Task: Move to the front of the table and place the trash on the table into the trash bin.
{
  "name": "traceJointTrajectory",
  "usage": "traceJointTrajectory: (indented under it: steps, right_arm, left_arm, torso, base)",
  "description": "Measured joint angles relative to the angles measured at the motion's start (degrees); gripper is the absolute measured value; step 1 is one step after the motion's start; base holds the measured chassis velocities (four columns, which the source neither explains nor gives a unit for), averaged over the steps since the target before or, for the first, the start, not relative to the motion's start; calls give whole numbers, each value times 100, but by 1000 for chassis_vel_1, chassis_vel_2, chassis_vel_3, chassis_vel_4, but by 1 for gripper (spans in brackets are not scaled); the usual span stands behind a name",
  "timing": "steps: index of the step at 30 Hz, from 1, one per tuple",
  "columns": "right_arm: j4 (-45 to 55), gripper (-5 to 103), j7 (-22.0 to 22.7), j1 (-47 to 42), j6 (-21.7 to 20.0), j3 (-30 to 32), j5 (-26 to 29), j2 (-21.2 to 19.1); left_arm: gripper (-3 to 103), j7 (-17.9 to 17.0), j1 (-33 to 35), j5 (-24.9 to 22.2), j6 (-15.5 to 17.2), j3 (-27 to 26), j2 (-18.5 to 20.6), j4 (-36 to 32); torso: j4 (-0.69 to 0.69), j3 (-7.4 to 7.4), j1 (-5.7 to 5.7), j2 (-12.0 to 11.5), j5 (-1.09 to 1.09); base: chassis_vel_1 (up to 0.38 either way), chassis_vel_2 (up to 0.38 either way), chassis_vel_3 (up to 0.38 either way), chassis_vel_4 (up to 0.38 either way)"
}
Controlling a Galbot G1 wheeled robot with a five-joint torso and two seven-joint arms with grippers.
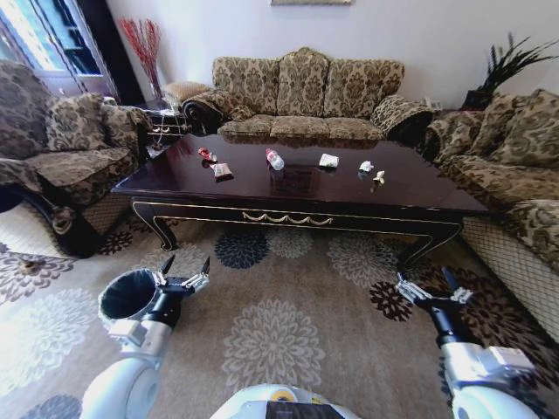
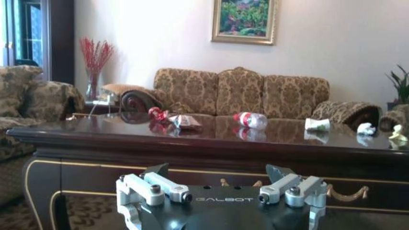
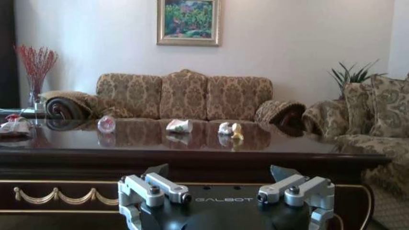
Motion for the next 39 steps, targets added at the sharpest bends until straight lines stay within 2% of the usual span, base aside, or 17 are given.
traceJointTrajectory:
  steps: [15, 25, 39]
  right_arm:
    - [-55, 100, -18, 52, 45, 80, -220, 29]
    - [-160, 100, -11, 52, 330, 33, -391, 129]
    - [-372, 100, 43, 2, 636, -120, -546, 152]
  left_arm:
    - [100, 87, 34, -23, 80, 59, 35, -21]
    - [100, 93, 17, -18, 66, 54, 105, 22]
    - [100, 156, 8, 59, 60, 66, 77, 89]
  torso:
    - [0, 0, 0, 0, 1]
    - [0, 0, 0, 0, 1]
    - [-1, 0, 0, 0, 0]
  base:
    - [0, 0, 0, 0]
    - [9, 8, -6, -12]
    - [184, 193, -176, -195]
